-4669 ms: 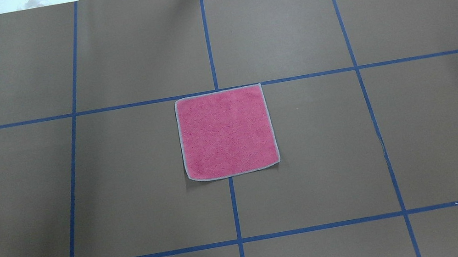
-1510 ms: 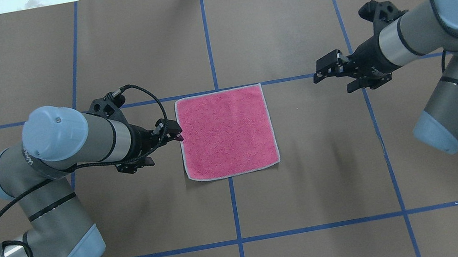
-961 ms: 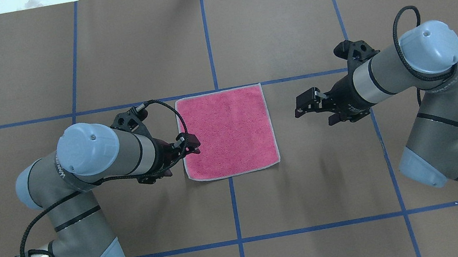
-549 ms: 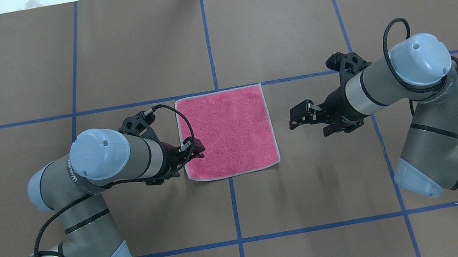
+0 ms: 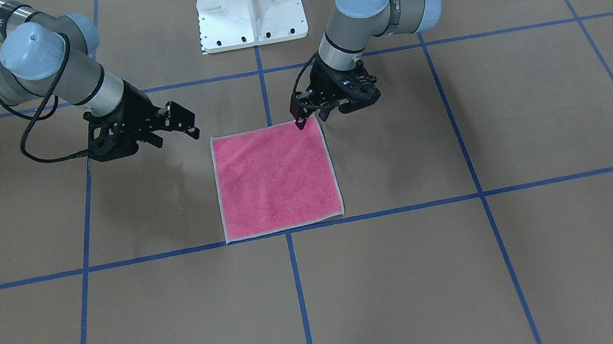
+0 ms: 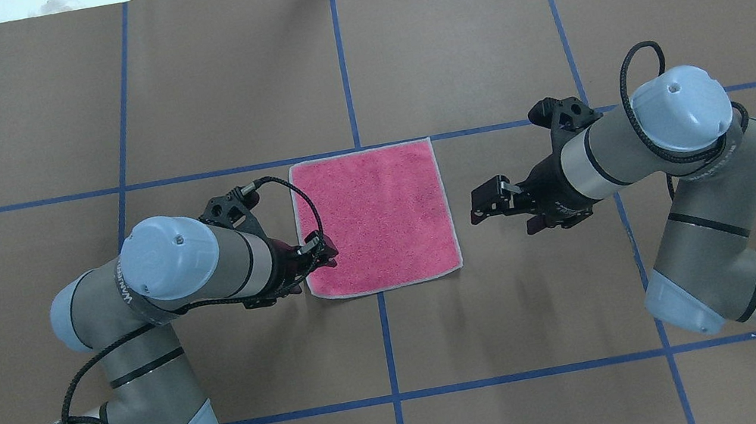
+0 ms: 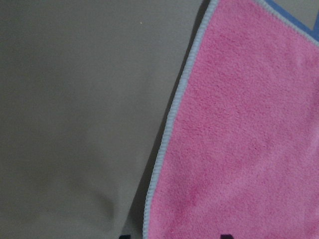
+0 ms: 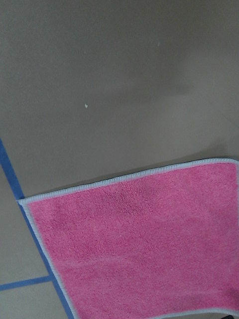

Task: Fold towel twice with both arms
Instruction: 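Move both grippers down to the towel's near corners on either side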

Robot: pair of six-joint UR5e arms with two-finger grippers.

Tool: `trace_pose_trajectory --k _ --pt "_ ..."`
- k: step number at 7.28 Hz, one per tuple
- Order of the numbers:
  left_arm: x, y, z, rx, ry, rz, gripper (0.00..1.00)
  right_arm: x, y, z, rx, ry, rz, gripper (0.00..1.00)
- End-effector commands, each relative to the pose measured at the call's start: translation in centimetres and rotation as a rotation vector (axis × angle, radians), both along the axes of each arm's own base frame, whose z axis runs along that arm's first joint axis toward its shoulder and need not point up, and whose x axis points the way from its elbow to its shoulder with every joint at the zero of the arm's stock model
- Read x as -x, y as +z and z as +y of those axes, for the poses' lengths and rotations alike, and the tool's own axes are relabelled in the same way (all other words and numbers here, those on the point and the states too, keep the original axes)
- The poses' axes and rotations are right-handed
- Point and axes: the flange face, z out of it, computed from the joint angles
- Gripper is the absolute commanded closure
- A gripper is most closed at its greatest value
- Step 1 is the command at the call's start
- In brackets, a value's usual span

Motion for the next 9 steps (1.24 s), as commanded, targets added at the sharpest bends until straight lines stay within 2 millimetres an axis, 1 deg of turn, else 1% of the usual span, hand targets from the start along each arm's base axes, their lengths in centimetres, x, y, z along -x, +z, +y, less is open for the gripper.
trace_pose_trajectory --k 1,2,3,4,5,6,7,8,9 --pt "-0.4 0.2 0.6 0.0 0.012 -0.004 0.35 0.7 -0.1 0.6 -0.005 -0.007 0.001 0.03" --pt "-0.7 0.4 1.1 0.001 0.02 -0.006 0.37 0.9 0.1 0.8 -0.003 -0.01 0.005 0.03" --pt "-0.7 0.4 1.1 0.001 0.02 -0.007 0.4 1.1 -0.1 1.0 -0.006 -0.015 0.001 0.03" --pt "-0.7 0.5 1.2 0.002 0.021 -0.008 0.44 1.7 -0.2 1.5 -0.01 -0.02 0.002 0.03" --pt "-0.7 0.4 1.1 0.001 0.02 -0.007 0.52 2.0 -0.1 1.8 -0.009 -0.025 0.005 0.03" --pt "-0.7 0.1 1.0 -0.001 0.02 -0.002 0.55 2.4 0.0 2.1 -0.011 -0.032 0.007 0.03" --pt "-0.7 0.1 1.0 -0.001 0.02 -0.002 0.63 2.6 0.0 2.3 -0.01 -0.037 0.008 0.04" --pt "-0.7 0.1 1.0 0.001 0.019 -0.002 0.74 3.0 0.2 2.4 -0.01 -0.042 0.011 0.04" --pt "-0.7 0.4 1.1 0.001 0.019 -0.007 0.8 3.4 0.0 2.5 -0.011 -0.046 0.009 0.04"
